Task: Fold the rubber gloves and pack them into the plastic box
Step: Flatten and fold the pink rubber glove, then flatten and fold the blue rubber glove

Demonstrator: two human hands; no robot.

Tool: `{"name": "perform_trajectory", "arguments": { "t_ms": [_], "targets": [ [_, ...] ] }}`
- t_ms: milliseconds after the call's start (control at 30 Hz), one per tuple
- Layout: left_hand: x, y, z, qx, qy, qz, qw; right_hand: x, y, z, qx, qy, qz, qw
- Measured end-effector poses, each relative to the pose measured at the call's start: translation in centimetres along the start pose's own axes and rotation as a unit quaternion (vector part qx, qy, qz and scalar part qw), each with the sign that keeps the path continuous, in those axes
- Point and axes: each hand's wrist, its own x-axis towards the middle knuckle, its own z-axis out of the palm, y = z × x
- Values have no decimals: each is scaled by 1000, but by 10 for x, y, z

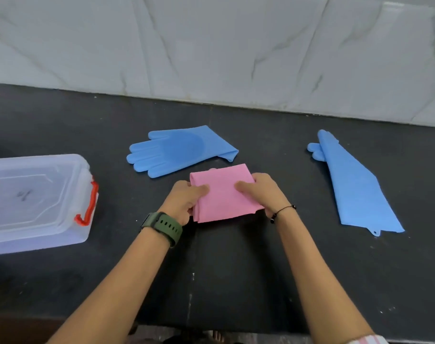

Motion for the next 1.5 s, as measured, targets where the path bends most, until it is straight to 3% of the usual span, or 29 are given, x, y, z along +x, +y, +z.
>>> {"name": "perform_trajectory", "arguments": {
  "t_ms": [267,400,600,700,767,800,867,900,967,1067,1200,1300,1400,1500],
  "targets": [
    [-54,-44,-83,-162,120,48,978,6,-69,83,-93,-189,-142,967],
    [-83,-67,-101,-239,165,54,955,3,-99,122,-150,-284,-219,921],
    [-106,-88,-99,-313,216,21,925,-2,-122,154,-264,-349,-298,848],
    [-107,-92,-96,-272,263,18,925,-7,-116,166,-336,-272,-380,818],
    [-105,-93,-95,-80,343,27,936,-13,-106,170,-363,-186,-430,806],
    [-106,-93,-95,41,397,45,916,-17,-100,171,-362,-151,-450,802],
    [-109,-88,-92,241,488,139,827,-24,-89,175,-365,-115,-474,793],
    [-108,-86,-90,309,495,188,790,-27,-84,177,-376,-109,-476,787],
    [-103,-84,-86,395,450,257,758,-28,-74,182,-416,-100,-476,769],
    [-98,-86,-80,451,370,271,766,-25,-65,185,-437,-89,-473,760],
    [-92,-92,-78,458,370,281,758,-24,-60,186,-388,-97,-485,778],
    [-88,-89,-76,427,377,295,767,-16,-64,165,-246,-132,-485,829],
    [-84,-78,-68,391,354,305,793,6,-62,119,-172,-25,-467,867],
    [-67,-58,-49,374,293,348,808,42,-51,67,-282,77,-416,861]
  ]
}}
